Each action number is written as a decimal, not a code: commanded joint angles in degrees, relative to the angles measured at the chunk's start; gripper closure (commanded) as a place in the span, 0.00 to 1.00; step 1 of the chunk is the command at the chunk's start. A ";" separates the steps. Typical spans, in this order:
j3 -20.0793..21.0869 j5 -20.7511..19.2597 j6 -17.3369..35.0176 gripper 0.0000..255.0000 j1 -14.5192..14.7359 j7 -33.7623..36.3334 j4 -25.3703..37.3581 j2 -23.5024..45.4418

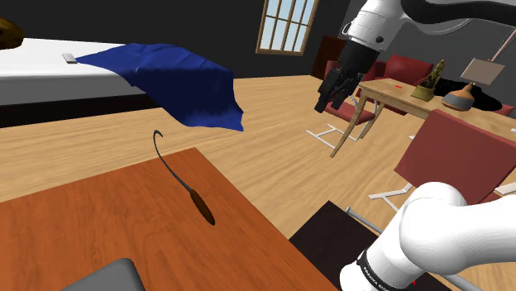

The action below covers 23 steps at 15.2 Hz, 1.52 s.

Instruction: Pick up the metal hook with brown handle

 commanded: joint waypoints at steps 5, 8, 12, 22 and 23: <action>5.23 2.39 3.96 0.00 1.53 4.76 -1.78 1.90; 9.18 3.97 7.05 0.00 2.61 8.32 -2.38 4.14; 14.48 5.57 11.24 0.00 3.80 13.12 -2.20 8.20; 28.10 4.96 21.10 0.00 4.39 26.28 3.16 23.14; 29.48 4.33 21.95 0.00 4.27 27.81 4.08 25.00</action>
